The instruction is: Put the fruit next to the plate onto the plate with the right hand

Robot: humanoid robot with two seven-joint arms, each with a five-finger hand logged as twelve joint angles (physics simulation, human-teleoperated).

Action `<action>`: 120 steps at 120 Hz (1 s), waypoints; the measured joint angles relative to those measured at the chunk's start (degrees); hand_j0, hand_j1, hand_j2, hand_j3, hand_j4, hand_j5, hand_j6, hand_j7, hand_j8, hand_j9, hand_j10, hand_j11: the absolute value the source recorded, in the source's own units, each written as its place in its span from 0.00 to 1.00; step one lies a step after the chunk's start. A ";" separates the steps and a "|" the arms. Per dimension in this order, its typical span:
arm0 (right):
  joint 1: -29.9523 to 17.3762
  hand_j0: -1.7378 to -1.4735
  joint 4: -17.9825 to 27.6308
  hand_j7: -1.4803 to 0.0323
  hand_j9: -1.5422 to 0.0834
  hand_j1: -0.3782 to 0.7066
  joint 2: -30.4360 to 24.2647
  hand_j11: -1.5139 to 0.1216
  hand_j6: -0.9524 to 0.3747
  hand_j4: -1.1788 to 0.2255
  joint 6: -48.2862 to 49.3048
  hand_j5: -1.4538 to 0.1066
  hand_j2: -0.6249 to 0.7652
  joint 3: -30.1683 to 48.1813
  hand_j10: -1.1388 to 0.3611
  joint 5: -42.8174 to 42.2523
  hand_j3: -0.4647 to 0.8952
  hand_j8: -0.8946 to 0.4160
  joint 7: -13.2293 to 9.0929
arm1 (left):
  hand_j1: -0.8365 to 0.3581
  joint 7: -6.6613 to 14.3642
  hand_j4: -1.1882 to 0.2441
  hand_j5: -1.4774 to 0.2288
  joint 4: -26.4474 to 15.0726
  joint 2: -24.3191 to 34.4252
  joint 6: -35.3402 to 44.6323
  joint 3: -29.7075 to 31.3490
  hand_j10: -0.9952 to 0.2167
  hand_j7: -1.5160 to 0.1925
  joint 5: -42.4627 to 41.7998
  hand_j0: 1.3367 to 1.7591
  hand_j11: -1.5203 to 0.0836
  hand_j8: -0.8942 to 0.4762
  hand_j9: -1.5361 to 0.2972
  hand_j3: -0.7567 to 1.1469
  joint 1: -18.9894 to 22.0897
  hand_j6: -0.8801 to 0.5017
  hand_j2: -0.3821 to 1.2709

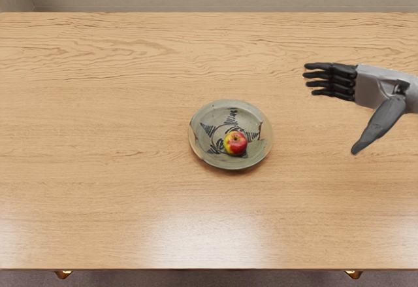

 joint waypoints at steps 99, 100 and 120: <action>-2.79 0.30 -3.36 0.93 0.91 0.08 7.71 0.88 0.68 0.80 0.17 0.89 0.44 2.32 0.72 6.07 0.34 0.64 -2.03 | 0.75 0.00 0.66 0.68 -0.01 0.00 0.00 0.06 0.62 0.70 0.03 0.76 0.75 0.47 0.67 0.40 0.00 0.46 0.26; -2.79 0.30 -3.36 0.93 0.91 0.08 7.71 0.88 0.68 0.80 0.17 0.89 0.44 2.32 0.72 6.07 0.34 0.64 -2.04 | 0.75 0.00 0.66 0.68 -0.01 0.00 0.00 0.06 0.62 0.70 0.03 0.76 0.75 0.47 0.67 0.40 0.00 0.46 0.26; -2.79 0.30 -3.37 0.93 0.91 0.08 7.74 0.88 0.68 0.80 0.17 0.89 0.44 2.32 0.72 6.07 0.34 0.64 -2.04 | 0.75 0.00 0.66 0.68 -0.01 0.00 0.00 0.06 0.62 0.70 0.03 0.76 0.75 0.47 0.67 0.40 0.00 0.46 0.26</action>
